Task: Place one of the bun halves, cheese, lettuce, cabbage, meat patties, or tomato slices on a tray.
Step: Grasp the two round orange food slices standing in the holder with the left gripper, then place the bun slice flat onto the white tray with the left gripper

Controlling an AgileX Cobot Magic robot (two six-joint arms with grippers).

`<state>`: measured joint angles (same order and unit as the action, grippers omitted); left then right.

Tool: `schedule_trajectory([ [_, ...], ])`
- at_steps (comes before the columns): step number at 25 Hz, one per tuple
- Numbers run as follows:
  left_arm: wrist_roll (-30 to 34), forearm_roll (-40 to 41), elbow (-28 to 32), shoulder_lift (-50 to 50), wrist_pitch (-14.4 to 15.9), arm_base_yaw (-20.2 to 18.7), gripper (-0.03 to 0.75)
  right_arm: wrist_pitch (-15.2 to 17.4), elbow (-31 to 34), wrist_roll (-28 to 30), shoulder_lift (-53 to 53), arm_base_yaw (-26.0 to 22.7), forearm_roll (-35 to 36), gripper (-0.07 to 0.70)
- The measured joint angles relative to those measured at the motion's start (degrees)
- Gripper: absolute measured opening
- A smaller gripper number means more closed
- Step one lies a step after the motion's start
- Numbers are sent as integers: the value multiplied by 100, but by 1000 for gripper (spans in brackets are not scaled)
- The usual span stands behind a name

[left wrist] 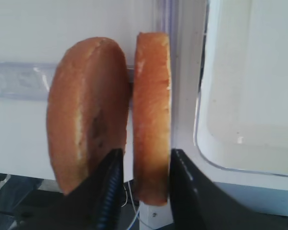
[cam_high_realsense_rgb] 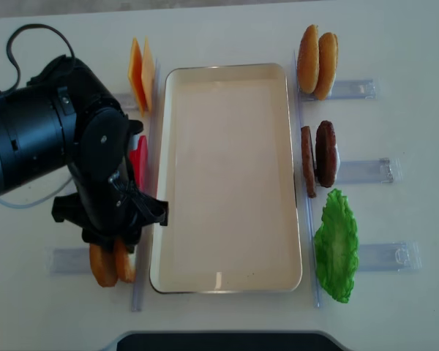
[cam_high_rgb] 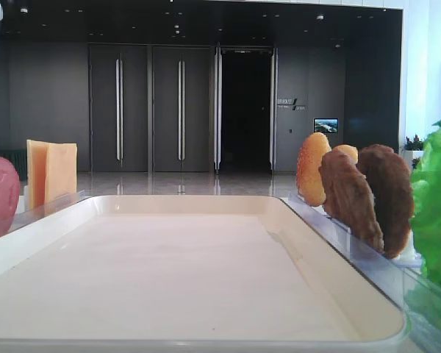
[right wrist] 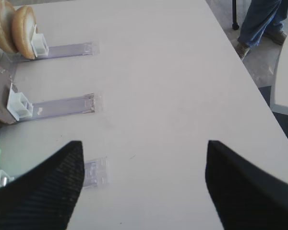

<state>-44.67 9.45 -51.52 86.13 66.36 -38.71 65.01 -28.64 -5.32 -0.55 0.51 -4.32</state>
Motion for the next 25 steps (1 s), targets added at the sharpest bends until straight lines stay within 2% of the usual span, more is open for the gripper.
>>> schedule_trajectory([
  [3,17,71,0,0,127,0,128,0,0,0,0,0,0,531],
  [13,29,147,-36,0,175,0,123,0,0,0,0,0,0,531],
  [25,167,47,-666,-680,281,0,120,0,0,0,0,0,0,531],
])
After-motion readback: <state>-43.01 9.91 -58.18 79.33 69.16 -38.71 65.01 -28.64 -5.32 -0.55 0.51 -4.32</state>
